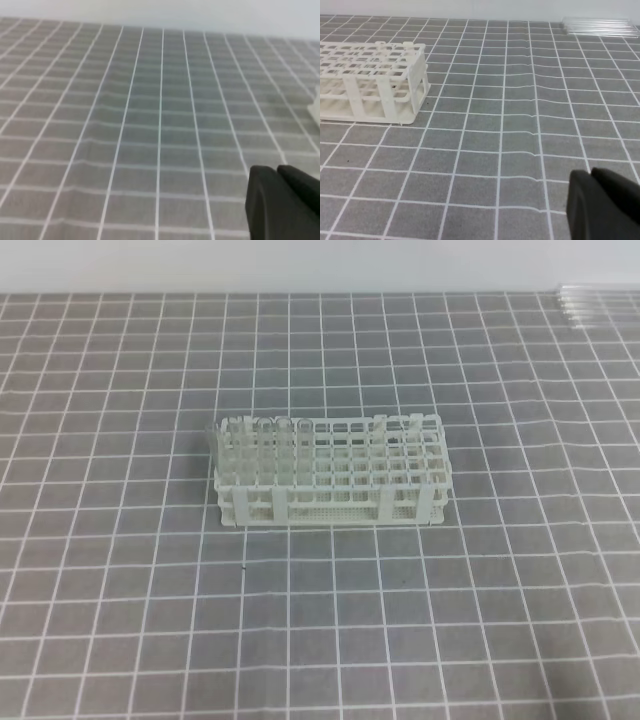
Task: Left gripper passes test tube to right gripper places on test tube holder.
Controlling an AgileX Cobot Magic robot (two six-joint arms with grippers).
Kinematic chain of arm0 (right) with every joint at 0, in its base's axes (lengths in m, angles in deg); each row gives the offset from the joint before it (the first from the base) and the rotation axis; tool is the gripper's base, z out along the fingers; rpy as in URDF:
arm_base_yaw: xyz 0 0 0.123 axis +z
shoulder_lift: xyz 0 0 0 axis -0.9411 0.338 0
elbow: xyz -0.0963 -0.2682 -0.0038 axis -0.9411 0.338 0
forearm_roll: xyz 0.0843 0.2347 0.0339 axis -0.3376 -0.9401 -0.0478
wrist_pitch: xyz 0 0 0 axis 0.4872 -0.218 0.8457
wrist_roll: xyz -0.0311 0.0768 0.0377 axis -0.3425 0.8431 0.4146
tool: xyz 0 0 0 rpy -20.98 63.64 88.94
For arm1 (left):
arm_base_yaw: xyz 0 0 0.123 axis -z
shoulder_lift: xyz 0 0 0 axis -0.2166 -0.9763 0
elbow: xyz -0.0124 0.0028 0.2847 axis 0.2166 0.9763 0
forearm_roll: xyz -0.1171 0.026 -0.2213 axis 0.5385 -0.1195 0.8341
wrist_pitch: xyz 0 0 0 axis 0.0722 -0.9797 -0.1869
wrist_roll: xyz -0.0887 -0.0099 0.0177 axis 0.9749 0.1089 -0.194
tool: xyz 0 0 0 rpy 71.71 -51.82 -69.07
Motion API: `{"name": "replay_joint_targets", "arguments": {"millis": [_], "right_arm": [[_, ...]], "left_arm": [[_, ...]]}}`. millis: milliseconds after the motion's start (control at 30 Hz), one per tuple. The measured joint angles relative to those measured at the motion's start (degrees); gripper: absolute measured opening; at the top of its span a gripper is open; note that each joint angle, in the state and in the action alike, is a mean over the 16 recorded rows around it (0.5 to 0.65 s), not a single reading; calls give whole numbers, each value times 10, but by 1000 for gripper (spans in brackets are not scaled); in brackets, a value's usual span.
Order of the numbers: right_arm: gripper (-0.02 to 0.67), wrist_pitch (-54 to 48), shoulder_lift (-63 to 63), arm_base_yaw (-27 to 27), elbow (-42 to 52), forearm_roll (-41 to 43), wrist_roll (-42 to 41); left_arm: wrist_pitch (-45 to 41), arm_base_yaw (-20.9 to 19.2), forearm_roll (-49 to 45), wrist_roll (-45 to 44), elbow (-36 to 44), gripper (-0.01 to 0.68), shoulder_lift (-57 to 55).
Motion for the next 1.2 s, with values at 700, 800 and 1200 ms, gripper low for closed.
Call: {"name": "replay_joint_targets", "arguments": {"millis": [700, 800, 1200], "right_arm": [[-13, 0, 0, 0, 0, 0, 0], [-13, 0, 0, 0, 0, 0, 0], [-13, 0, 0, 0, 0, 0, 0]], "left_arm": [[-80, -23, 20, -37, 0, -2, 18], [-80, -23, 20, -37, 0, -2, 18], [-78, -23, 20, -37, 1, -2, 20]]}}
